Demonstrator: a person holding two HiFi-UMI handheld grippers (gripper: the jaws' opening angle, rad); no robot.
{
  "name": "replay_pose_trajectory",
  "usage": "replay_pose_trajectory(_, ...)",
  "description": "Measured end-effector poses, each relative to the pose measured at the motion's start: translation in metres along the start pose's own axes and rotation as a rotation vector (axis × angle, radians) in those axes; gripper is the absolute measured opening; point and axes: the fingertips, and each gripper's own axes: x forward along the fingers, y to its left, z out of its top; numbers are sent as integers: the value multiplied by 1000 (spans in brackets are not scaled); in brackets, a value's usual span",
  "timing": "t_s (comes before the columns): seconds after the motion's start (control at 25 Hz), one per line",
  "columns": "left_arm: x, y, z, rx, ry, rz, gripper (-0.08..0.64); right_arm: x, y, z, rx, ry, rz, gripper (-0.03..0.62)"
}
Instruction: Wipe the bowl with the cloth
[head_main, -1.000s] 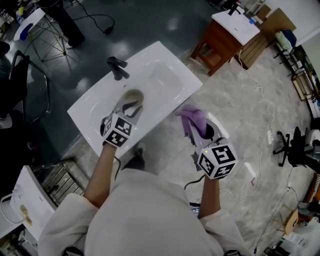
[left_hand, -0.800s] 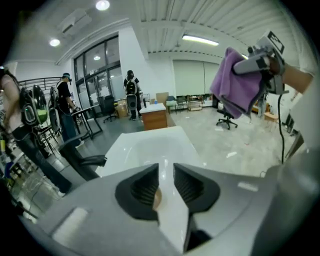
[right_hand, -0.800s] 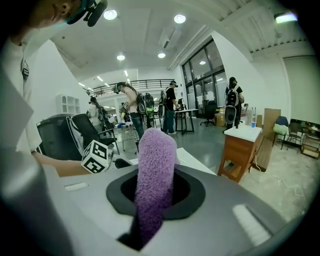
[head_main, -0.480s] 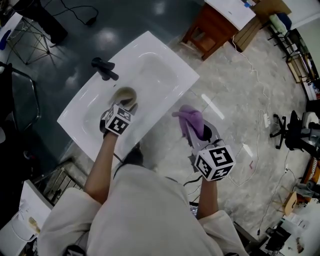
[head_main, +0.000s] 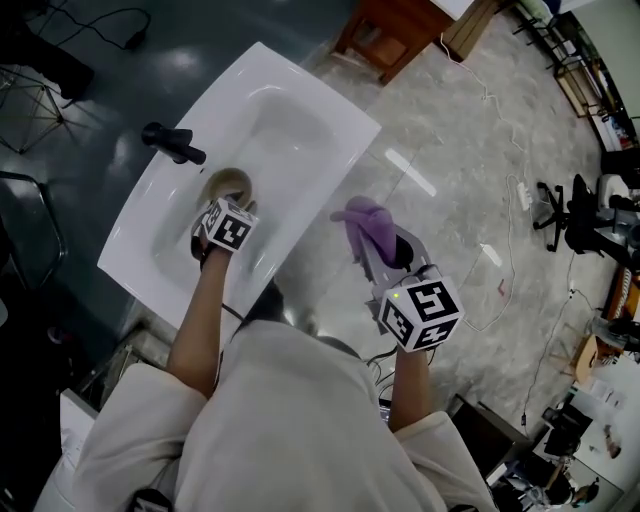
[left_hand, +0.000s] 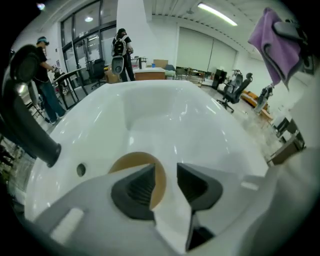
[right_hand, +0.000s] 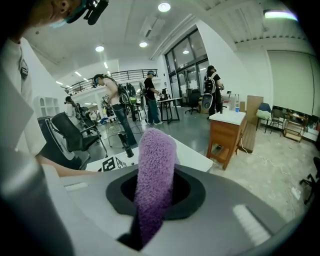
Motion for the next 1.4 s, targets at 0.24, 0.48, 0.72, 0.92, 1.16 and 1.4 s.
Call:
replay_pose_trajectory(0.24, 22, 0, -9, 4, 52, -21, 137, 8, 0, -10, 36, 32, -32, 52)
replay_pose_trajectory(0.48, 42, 5, -30, 33, 154, -2, 137, 4, -2, -24, 82, 63, -51, 52)
replay_pose_trajectory(0.72, 61, 2, -34, 195, 196, 46, 72, -2, -13, -47, 115, 84, -78, 52)
replay_pose_trajectory(0.92, 54, 1, -30, 208, 194, 52, 24, -9, -14, -50, 126, 73, -76, 52)
replay_pose_trajectory(1.16, 19, -11, -18, 190, 152, 65, 12, -35, -10, -48, 115, 48, -44, 52)
replay_pose_trajectory(1.4, -20, -48, 6, 202, 56, 91, 12, -74, -10, -63, 104, 17, -35, 52)
